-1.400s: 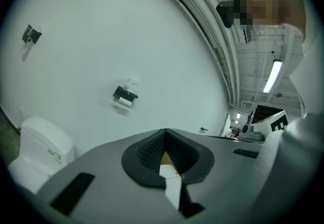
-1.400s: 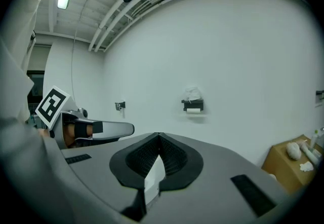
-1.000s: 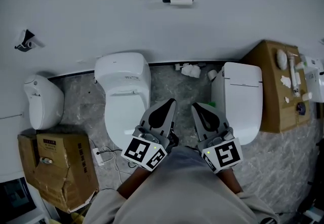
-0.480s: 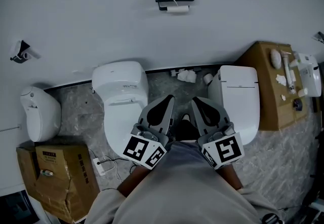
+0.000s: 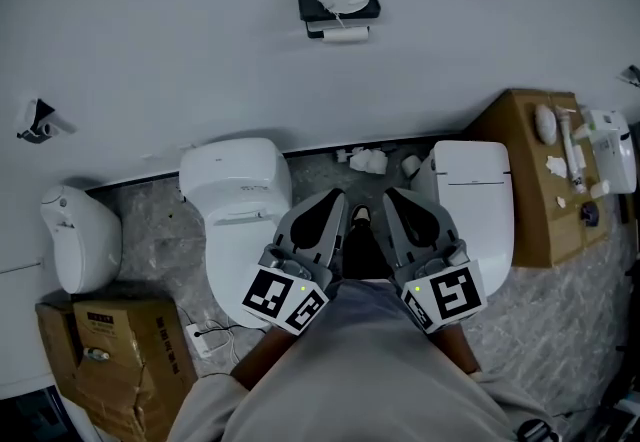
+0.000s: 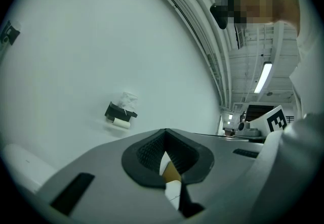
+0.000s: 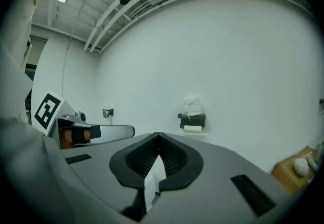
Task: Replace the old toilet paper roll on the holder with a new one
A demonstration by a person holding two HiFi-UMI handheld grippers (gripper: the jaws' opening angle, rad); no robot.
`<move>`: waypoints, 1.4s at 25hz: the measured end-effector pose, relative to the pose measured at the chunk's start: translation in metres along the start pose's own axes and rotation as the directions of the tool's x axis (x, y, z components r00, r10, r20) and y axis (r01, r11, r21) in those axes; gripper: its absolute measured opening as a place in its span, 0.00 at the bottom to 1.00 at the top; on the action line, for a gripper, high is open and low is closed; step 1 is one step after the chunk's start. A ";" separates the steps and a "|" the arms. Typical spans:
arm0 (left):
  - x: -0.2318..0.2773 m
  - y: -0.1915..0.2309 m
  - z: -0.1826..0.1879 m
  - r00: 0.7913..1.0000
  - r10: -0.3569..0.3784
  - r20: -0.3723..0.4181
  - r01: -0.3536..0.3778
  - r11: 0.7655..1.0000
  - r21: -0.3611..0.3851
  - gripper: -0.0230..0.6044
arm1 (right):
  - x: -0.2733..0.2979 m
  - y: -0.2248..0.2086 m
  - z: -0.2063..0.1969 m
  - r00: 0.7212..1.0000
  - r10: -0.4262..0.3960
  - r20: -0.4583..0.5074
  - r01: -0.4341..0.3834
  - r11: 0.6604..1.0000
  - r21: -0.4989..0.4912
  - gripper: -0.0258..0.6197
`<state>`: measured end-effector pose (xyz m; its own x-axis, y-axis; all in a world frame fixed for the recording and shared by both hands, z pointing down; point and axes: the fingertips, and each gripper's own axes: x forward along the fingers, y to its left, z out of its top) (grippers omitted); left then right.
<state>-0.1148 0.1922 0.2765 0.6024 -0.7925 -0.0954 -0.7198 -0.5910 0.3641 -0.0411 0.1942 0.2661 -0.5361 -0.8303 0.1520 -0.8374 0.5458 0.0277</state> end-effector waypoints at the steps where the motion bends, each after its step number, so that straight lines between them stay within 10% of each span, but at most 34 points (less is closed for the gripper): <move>1: 0.005 0.003 0.001 1.000 -0.001 0.004 0.001 1.000 -0.006 0.04 | 0.004 -0.005 0.002 1.000 -0.005 0.006 0.005 1.000 0.000 0.06; 35: 0.238 0.083 -0.004 0.993 0.115 0.002 -0.115 0.993 0.020 0.04 | 0.170 -0.196 0.015 0.988 0.149 0.028 -0.150 0.988 0.028 0.06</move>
<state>-0.0300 -0.0453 0.2878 0.5145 -0.8557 -0.0548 -0.7914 -0.4985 0.3537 0.0300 -0.0553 0.2716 -0.6577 -0.7426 0.1262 -0.7504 0.6606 -0.0233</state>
